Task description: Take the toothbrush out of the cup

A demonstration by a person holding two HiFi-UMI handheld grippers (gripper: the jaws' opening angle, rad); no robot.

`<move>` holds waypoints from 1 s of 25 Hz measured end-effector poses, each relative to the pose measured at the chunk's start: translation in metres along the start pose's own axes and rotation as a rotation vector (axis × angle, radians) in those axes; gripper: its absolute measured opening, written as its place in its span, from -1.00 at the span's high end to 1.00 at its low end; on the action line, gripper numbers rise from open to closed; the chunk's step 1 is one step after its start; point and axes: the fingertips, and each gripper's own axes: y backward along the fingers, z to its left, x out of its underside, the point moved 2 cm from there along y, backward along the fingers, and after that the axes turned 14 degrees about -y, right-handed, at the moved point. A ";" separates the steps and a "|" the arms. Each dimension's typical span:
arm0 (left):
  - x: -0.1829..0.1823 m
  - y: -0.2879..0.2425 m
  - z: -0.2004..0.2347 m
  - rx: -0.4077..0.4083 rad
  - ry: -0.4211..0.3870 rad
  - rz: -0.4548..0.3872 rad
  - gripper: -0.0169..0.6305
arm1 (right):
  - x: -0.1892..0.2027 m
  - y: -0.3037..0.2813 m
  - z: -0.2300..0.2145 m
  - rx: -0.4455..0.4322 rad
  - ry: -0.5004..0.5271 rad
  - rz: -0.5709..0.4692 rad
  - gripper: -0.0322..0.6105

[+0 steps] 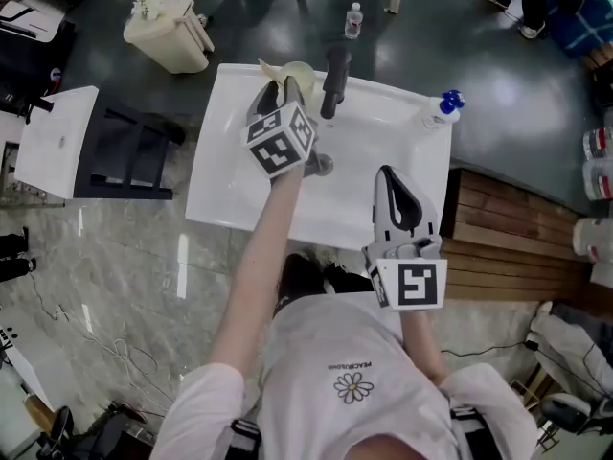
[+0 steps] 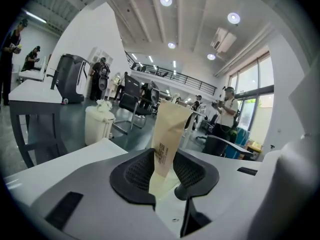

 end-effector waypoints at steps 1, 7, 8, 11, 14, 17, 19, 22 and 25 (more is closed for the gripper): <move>0.000 -0.001 -0.001 0.003 -0.001 0.003 0.55 | 0.000 0.000 -0.001 0.001 0.000 0.002 0.86; -0.003 -0.002 -0.002 0.014 0.006 -0.002 0.74 | 0.003 -0.002 -0.001 0.000 0.000 0.013 0.86; -0.004 -0.002 -0.003 0.018 0.011 -0.003 0.77 | 0.004 -0.003 -0.001 -0.001 0.002 0.019 0.86; -0.009 0.002 -0.002 0.014 0.009 -0.015 0.82 | 0.006 -0.005 0.003 -0.017 -0.001 0.019 0.86; -0.019 0.007 -0.002 0.019 -0.002 -0.034 0.82 | -0.003 -0.007 0.010 -0.049 -0.004 -0.021 0.86; -0.029 0.014 0.001 0.023 -0.006 -0.045 0.82 | -0.011 -0.011 0.015 -0.071 0.022 -0.029 0.86; -0.038 0.025 0.002 0.023 -0.005 -0.062 0.82 | -0.018 -0.013 0.015 -0.075 0.027 -0.038 0.86; -0.058 0.046 0.004 0.023 -0.019 -0.105 0.82 | -0.038 -0.013 0.017 -0.065 0.026 -0.069 0.86; -0.081 0.074 0.006 0.023 -0.007 -0.170 0.82 | -0.051 -0.010 0.024 -0.085 0.030 -0.100 0.86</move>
